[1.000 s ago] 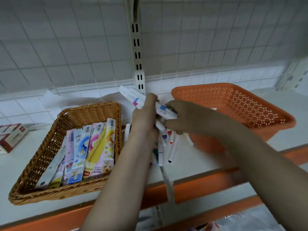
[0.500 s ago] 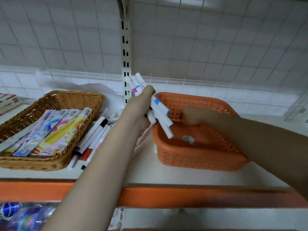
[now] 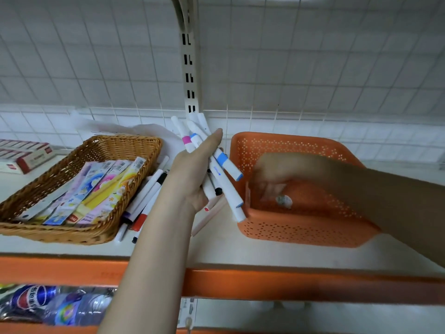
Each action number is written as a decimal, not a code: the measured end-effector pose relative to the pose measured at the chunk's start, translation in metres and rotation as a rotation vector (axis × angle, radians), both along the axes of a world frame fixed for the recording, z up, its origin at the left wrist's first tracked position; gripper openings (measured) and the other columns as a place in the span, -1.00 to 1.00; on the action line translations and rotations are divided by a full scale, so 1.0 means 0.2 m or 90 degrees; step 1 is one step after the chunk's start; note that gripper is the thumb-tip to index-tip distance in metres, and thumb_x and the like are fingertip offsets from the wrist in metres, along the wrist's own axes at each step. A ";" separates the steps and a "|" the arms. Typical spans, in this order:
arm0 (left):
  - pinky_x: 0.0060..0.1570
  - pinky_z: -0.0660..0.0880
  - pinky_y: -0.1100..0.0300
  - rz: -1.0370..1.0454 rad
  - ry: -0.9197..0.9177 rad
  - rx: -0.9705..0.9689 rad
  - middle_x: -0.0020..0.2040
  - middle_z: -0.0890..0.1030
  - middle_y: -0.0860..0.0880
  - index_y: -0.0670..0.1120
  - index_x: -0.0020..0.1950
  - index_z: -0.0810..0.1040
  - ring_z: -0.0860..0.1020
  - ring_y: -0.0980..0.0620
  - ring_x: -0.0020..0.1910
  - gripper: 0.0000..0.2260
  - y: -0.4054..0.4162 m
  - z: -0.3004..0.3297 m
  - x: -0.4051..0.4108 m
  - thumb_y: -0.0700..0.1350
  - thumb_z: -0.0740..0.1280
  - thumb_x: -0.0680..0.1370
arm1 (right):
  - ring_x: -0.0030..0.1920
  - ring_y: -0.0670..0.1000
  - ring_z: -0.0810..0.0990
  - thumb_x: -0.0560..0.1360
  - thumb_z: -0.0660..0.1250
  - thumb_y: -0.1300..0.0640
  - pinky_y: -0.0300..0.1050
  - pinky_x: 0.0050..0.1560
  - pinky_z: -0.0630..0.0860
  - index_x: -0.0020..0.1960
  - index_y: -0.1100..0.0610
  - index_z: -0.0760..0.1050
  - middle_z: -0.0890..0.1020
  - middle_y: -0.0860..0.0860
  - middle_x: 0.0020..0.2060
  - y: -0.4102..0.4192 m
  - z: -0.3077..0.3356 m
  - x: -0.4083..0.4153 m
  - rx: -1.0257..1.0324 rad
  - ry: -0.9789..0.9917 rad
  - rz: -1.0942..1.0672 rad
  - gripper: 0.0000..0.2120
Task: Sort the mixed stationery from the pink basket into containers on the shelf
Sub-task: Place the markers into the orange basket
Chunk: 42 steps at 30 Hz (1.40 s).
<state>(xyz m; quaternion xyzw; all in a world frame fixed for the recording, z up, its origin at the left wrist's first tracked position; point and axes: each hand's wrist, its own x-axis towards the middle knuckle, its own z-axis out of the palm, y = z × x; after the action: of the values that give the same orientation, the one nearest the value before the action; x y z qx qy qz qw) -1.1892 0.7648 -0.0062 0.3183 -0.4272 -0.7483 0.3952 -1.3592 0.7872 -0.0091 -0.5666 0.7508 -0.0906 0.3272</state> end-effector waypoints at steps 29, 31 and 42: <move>-0.07 0.56 0.03 -0.143 -0.102 -0.106 -0.24 0.58 -0.24 -0.24 -0.09 0.52 0.59 -0.17 -0.24 -0.54 -0.15 0.08 -0.22 0.19 0.36 0.47 | -0.59 -0.15 0.28 0.56 0.26 0.15 -0.33 -0.63 0.23 -0.18 0.14 0.38 0.39 0.01 -0.40 0.27 0.24 0.16 -0.486 -0.538 -0.359 -0.84; -0.03 0.59 -0.02 -0.124 -0.102 -0.107 -0.11 0.63 -0.26 -0.26 0.07 0.54 0.64 -0.20 -0.10 -0.45 -0.13 0.08 -0.26 0.25 0.29 0.49 | -0.52 -0.14 0.42 0.46 0.39 -0.05 -0.29 -0.57 0.37 -0.13 0.07 0.48 0.52 0.00 -0.36 0.29 0.21 0.22 -0.417 -0.234 -0.235 -0.80; -0.39 0.51 0.20 -0.114 -0.069 -0.067 -0.27 0.51 -0.14 -0.24 -0.03 0.50 0.50 0.00 -0.41 -0.82 -0.16 0.08 -0.31 -0.12 0.26 0.60 | -0.47 -0.20 0.48 0.44 0.41 0.22 -0.35 -0.51 0.39 -0.02 0.09 0.56 0.55 -0.05 -0.37 0.30 0.24 0.11 -0.415 -0.140 -0.171 -0.86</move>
<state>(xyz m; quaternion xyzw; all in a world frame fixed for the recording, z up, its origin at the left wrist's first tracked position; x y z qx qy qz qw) -1.2507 0.7325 0.0090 0.2974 -0.5133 -0.7388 0.3198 -1.3377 0.8479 0.0385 -0.5245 0.7104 -0.4276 0.1933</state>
